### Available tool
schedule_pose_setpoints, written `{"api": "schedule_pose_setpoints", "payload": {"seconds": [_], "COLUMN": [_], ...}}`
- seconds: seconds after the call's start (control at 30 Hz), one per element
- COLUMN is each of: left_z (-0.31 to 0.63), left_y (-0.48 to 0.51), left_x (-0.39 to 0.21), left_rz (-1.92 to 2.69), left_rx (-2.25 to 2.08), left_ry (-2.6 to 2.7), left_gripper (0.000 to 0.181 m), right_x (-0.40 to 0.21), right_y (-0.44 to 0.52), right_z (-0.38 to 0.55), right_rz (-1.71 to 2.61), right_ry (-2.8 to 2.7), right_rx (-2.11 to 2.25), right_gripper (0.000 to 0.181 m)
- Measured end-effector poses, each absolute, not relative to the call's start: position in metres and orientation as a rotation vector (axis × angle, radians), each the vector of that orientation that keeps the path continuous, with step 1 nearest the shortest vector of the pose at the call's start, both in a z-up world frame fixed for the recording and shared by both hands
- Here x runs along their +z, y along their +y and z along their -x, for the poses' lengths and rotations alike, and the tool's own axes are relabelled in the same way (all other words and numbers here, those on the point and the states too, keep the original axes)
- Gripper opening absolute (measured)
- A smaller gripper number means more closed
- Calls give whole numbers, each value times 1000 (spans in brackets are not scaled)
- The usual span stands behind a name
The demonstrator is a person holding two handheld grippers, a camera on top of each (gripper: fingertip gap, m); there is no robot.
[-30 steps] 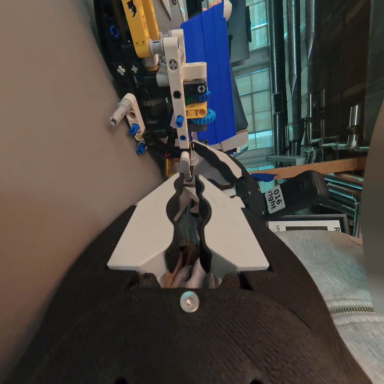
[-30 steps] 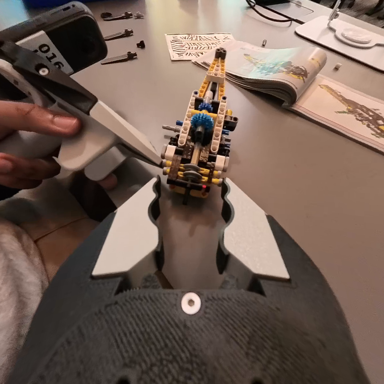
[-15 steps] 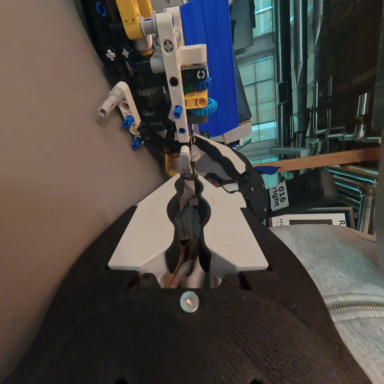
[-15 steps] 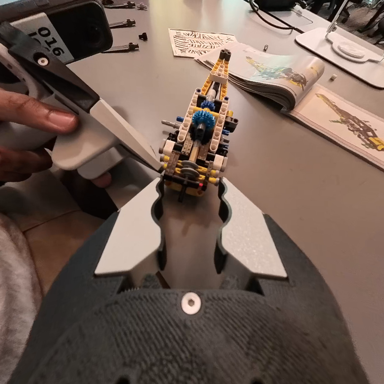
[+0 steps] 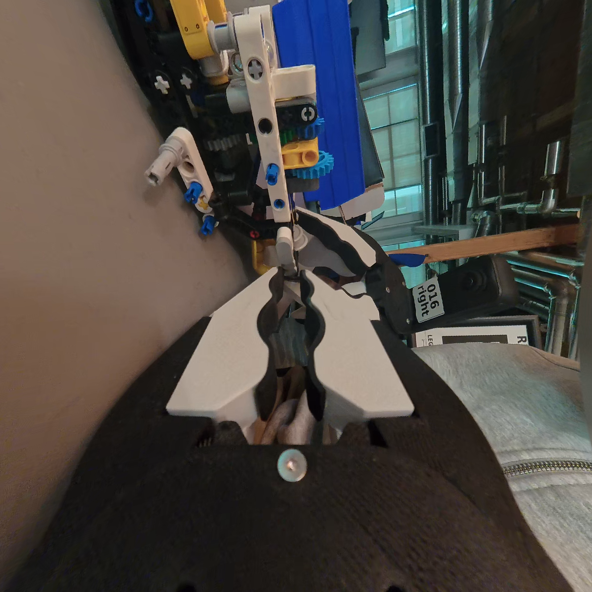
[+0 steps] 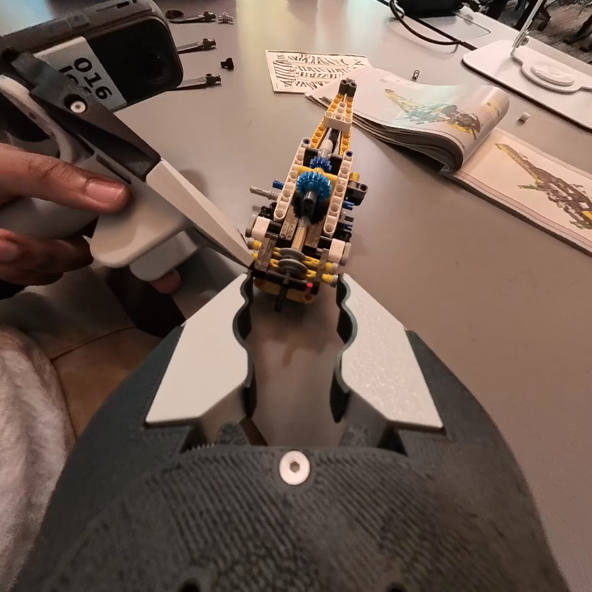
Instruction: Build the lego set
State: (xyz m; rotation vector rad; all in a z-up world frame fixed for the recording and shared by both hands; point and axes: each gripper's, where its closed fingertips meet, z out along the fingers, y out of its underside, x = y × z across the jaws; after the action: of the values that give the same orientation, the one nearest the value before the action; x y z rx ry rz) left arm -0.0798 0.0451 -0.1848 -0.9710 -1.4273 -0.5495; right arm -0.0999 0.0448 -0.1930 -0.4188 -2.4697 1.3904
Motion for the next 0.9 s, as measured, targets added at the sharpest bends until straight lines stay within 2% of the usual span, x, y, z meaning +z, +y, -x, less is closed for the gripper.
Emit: {"api": "schedule_pose_setpoints", "payload": {"seconds": [0.23,0.33,0.43,0.6,0.9], "left_z": [81,82,83,82,82], "left_y": [45,47,47,46,44], "left_x": [-182,-178,-180,-177,-173], "left_rz": [942,913,909,886,874], "left_rx": [-552,-560,-557,-569,-572], "left_ry": [-1420,-1407,-1413,-1397,-1369], "left_gripper": [13,20,10,9,8], "right_x": [-187,-185,-181,-181,-171], "right_y": [43,41,39,43,56], "right_z": [95,89,87,89,101], "right_rz": [485,484,486,512,642], "right_ry": [-2502,-2528,-2519,-2534,-2480], "right_rx": [1541,1613,1647,1684,1821], "right_gripper": [59,45,45,43,28]}}
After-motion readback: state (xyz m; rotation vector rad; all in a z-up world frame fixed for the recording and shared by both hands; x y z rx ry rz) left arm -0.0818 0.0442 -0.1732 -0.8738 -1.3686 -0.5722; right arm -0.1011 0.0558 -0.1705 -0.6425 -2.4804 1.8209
